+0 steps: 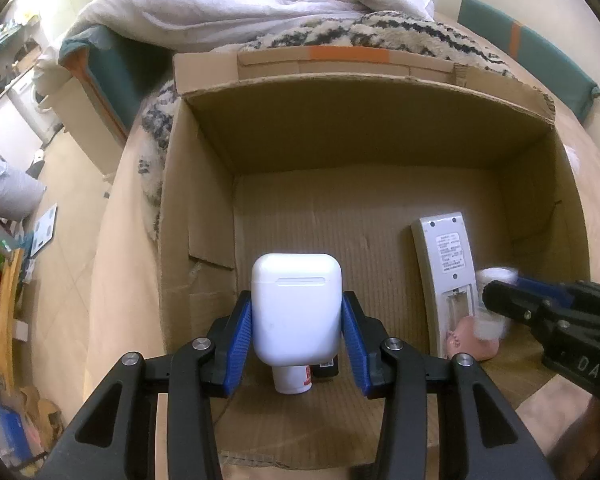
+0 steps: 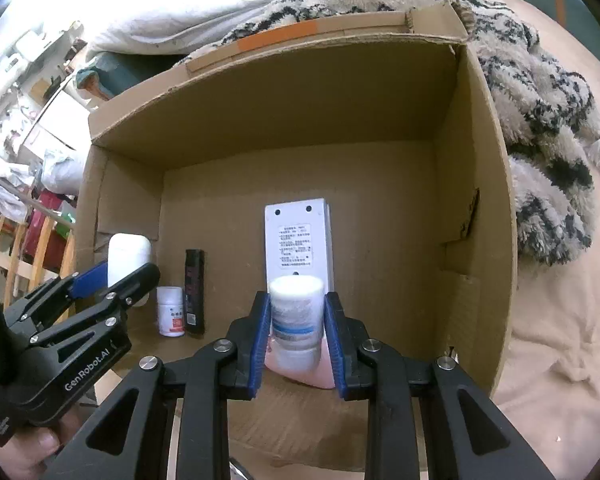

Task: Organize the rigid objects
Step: 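Lower the earbud case and medicine bottle into the box and open both tools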

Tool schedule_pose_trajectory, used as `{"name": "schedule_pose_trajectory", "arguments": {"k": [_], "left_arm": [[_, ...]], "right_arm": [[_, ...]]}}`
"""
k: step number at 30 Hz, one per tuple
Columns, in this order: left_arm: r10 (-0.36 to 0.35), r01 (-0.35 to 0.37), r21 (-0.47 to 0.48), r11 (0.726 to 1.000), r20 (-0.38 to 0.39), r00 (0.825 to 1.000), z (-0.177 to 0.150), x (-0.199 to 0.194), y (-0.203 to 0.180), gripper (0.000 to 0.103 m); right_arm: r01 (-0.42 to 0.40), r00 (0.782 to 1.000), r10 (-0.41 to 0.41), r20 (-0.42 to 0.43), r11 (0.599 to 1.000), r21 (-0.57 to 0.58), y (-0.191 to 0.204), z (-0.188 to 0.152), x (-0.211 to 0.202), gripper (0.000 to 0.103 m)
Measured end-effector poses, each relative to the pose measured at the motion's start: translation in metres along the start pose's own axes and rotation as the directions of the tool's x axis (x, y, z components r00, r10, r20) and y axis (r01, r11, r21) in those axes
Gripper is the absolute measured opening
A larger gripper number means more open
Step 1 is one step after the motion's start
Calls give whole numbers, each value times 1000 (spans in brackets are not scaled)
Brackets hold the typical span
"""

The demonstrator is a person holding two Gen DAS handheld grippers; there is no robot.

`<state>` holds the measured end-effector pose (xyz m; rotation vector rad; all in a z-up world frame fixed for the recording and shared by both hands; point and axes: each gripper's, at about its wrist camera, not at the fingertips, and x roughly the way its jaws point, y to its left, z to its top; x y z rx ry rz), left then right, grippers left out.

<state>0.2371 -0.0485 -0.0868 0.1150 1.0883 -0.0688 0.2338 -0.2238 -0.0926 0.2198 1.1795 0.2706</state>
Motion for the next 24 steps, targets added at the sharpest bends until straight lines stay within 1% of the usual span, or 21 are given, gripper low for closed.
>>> {"name": "schedule_pose_trajectory", "arguments": {"k": [4,7,8,9,10,11,13,15,17,24], "left_arm": [[4,-4,-14,1000,10,1000,1,-3,3,39],[3,-3,-10,1000,9,1000,2,-4,3,40],[1,-1,-8,1000,12,1000,2,-5,3,42],[1,-1,-6,1000,16,1000,2,-6,2,50],[3,-3,-3,1000,22,1000,3,-8,2,63],[3,-3,-1,1000,29,1000,4,-10,1,68],[-18,18,7,1000,46,999,4,-14,-2,70],[-10,9,21,1000,54,998,4,-16,-5,71],[0,-2,35,999,62,998,4,-17,-7,71],[-8,7,19,1000,74,997,5,-24,-2,71]], "right_arm": [[-16,999,16,33,1000,-10,3,1,-7,28],[-33,998,32,52,999,5,1,3,-11,28],[-39,998,38,59,999,16,0,3,-13,32],[-44,997,42,65,999,26,-2,5,-14,45],[-51,996,49,76,998,37,-3,5,-16,57],[-59,994,55,92,997,46,-5,5,-19,72],[-75,992,69,103,996,52,-6,7,-22,73],[-70,991,64,113,996,51,-5,8,-24,76],[-83,990,75,119,995,58,-6,8,-26,76],[-91,988,82,132,994,60,-4,7,-30,76]]}}
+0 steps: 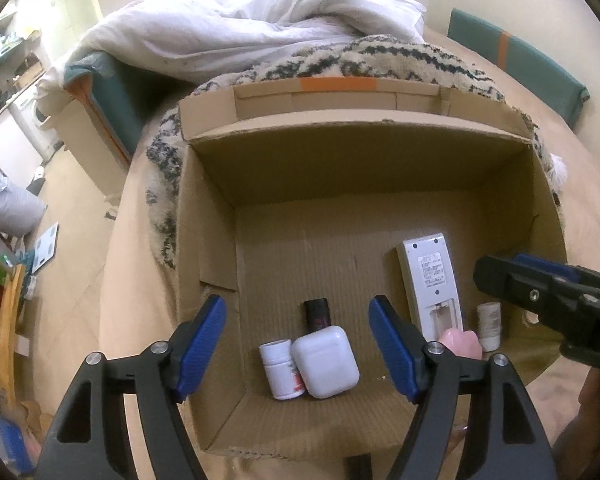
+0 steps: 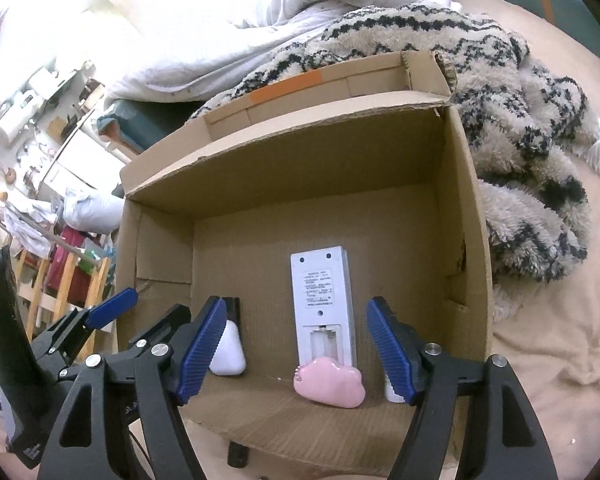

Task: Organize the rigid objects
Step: 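Lower the earbud case and medicine bottle into the box and open both tools, then grasp the black flashlight with the left tool while the right tool reaches for the white charger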

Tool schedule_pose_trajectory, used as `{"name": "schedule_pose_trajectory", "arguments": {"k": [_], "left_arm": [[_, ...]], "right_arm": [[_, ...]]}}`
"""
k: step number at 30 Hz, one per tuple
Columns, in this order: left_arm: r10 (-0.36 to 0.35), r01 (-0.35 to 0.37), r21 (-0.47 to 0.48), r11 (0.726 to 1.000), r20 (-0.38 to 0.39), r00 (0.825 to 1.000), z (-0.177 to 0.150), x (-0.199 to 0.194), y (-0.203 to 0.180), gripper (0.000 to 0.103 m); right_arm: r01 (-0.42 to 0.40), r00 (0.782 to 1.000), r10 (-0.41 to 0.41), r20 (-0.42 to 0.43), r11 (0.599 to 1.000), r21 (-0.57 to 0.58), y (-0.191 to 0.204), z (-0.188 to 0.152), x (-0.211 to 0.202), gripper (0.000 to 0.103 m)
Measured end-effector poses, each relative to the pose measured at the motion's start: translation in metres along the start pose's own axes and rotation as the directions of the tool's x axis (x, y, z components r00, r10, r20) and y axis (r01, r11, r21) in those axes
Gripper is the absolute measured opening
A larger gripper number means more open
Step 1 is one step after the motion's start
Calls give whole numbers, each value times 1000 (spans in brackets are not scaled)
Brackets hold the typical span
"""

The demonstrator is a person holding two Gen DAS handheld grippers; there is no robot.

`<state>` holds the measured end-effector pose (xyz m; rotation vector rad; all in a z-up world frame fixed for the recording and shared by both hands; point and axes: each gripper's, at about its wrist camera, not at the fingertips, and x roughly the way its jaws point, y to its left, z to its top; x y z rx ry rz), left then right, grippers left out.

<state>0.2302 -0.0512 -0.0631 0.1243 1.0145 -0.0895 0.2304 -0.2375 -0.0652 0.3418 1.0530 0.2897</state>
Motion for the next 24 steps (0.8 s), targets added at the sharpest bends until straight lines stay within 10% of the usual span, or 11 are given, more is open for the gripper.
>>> {"name": "schedule_pose_trajectory", "arguments": {"k": [24], "left_arm": [[-36,33,-88,996,-35,999,-57,-42,19,71]], "right_arm": [[7,1000,-7,-7,1000,11,1,-53,-42,76]]}}
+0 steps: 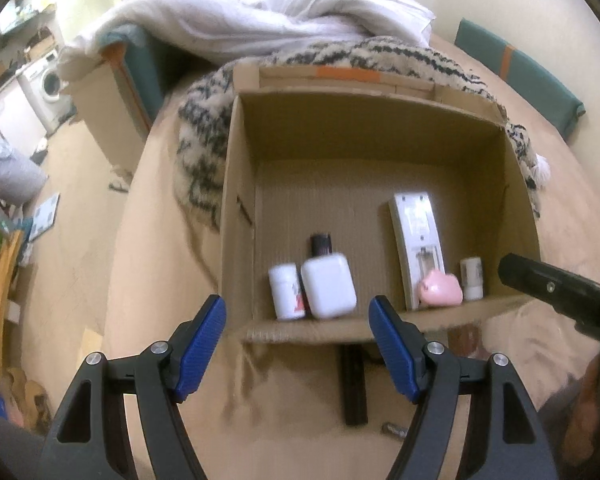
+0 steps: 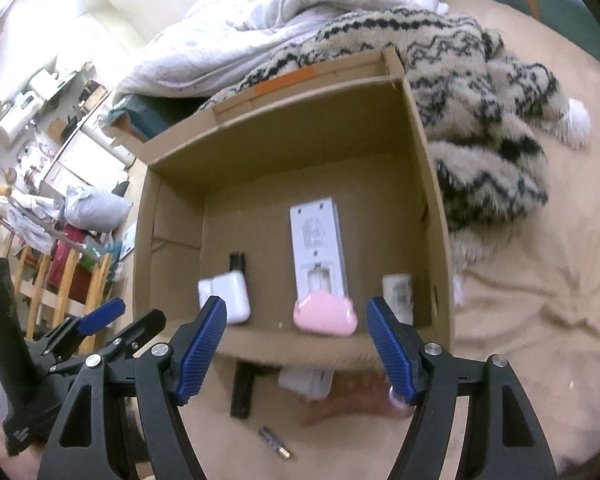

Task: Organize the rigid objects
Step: 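Grasp the black flashlight with the left tool while the right tool reaches for the white charger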

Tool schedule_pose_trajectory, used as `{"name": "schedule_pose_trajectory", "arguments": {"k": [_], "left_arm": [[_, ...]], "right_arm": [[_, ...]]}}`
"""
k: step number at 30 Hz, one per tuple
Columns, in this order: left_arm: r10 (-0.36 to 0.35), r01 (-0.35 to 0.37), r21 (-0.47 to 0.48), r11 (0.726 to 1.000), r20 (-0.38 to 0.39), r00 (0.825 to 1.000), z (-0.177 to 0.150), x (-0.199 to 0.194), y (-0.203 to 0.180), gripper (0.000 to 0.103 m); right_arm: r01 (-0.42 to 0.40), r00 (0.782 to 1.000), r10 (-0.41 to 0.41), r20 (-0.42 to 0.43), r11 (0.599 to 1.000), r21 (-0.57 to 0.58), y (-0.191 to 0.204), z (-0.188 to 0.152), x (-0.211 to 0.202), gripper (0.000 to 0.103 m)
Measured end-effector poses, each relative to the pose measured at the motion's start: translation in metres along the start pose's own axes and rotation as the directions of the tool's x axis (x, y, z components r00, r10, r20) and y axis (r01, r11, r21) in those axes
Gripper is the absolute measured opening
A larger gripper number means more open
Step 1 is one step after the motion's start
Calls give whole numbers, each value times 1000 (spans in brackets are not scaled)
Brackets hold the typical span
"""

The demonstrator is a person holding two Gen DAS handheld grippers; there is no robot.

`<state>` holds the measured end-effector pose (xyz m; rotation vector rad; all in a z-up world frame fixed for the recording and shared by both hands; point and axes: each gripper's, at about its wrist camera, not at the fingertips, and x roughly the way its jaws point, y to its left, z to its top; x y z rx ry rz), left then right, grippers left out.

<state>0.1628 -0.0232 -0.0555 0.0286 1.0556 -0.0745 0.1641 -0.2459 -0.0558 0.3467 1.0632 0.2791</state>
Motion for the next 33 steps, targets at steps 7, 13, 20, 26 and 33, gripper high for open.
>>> {"name": "schedule_pose_trajectory", "arguments": {"k": [7,13,20,26,33], "left_arm": [[-18,15,-51,999,-61,998,-18,4,5,71],[-36,25,-92,995,-119,992,-29,16,8,71],[-90,71,-82,994,-263,961,-46,55,-8,69],[-60,60,-8,998,-332,941,-50,89,-31,66],[-11,18,20,1000,-324,946,-50,100,-35,33]], "right_arm": [[3,999,-3,-39,1000,24,0,-23,-2,76],[38,995,-28,-100,995,95,-12,-38,6,76],[50,989,-28,-145,987,151,-20,-41,19,76],[71,985,-36,-169,977,203,-35,-43,22,76],[57,982,0,-191,954,294,-52,-45,30,76]]}}
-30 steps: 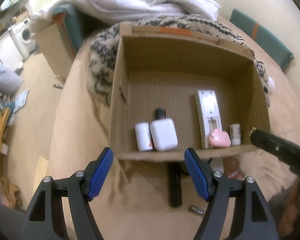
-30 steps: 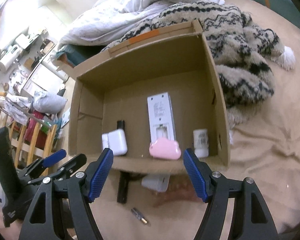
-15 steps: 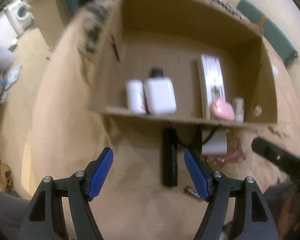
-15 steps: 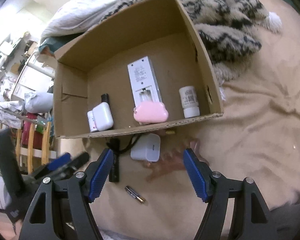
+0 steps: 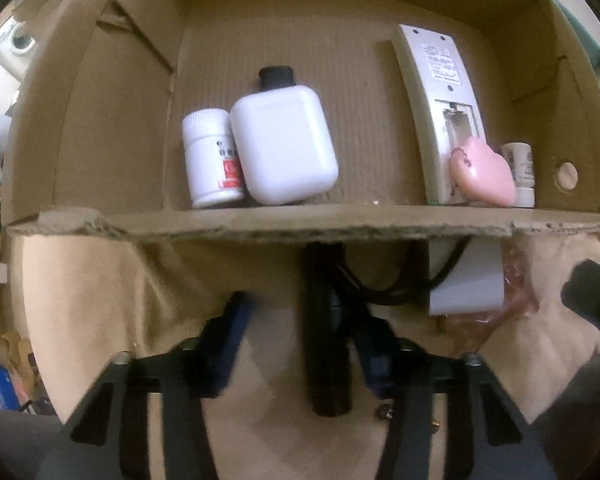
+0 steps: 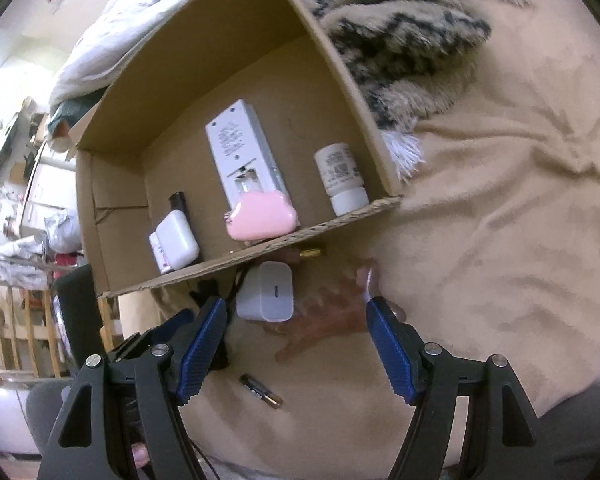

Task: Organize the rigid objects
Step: 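Grasp the black flashlight with the left tool while the right tool reaches for the white charger, then lift the flashlight with the left tool while the right tool grasps the white charger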

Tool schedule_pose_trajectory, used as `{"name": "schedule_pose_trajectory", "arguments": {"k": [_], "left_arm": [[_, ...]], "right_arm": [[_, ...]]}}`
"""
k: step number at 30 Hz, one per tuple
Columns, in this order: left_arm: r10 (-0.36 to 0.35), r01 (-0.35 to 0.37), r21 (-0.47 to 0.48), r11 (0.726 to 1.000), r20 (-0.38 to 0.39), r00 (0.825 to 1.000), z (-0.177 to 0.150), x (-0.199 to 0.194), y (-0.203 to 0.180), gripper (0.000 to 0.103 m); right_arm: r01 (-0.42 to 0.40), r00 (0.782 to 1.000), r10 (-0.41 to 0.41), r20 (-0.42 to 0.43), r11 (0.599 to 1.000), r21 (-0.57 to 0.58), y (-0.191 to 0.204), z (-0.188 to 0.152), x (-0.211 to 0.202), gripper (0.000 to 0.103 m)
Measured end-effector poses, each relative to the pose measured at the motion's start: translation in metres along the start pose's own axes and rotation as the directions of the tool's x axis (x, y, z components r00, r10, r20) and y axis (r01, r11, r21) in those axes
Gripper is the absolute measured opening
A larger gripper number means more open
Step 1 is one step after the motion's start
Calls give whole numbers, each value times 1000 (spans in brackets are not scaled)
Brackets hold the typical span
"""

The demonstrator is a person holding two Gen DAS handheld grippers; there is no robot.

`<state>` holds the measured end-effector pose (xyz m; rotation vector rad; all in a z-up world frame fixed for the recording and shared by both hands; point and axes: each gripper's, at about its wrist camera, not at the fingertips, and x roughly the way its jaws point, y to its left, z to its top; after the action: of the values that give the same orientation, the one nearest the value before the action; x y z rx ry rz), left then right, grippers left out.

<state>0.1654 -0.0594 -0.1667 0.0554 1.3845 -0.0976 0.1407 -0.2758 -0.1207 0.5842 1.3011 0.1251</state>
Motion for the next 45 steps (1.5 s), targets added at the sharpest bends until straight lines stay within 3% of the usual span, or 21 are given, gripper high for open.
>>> {"name": "schedule_pose_trajectory", "arguments": {"k": [1,5,11,13,16,19,26,32,40,45], "left_arm": [[-19,19,3,1000,3,1000,2,-2,2,18],[-44,44,-35,998,-10,999,2,-5,18,18],[70,-67,-202,977,5,998,-6,-22,74,17],[97,-90,-272,958,9,995,-8,-27,94,17],[119,-112,-304,946,4,993,-8,-27,106,17],[80,-82,-299,951,-18,997,-5,-20,101,17],[94,-95,-253,963,-14,995,-13,-17,91,17],[100,-101,-233,967,-14,995,-10,-14,73,17],[95,-94,-219,971,-7,995,-7,-17,71,17],[94,-90,-171,981,18,995,-13,-30,52,17]], "right_arm": [[-4,1000,4,-1,1000,7,-1,1,1,76],[-8,1000,8,-11,1000,18,-3,3,5,76],[-67,997,68,-34,998,21,0,5,12,76],[-74,997,74,-36,997,0,8,7,16,72],[-73,995,70,-67,996,-50,21,10,29,60],[-48,995,38,-98,994,-98,30,10,42,58],[-30,986,7,-168,990,-134,41,8,74,52],[18,992,-46,-116,972,-234,60,1,75,48],[19,998,-38,-54,950,-312,81,-20,48,48],[4,1000,-7,-9,954,-298,82,-25,26,48]]}}
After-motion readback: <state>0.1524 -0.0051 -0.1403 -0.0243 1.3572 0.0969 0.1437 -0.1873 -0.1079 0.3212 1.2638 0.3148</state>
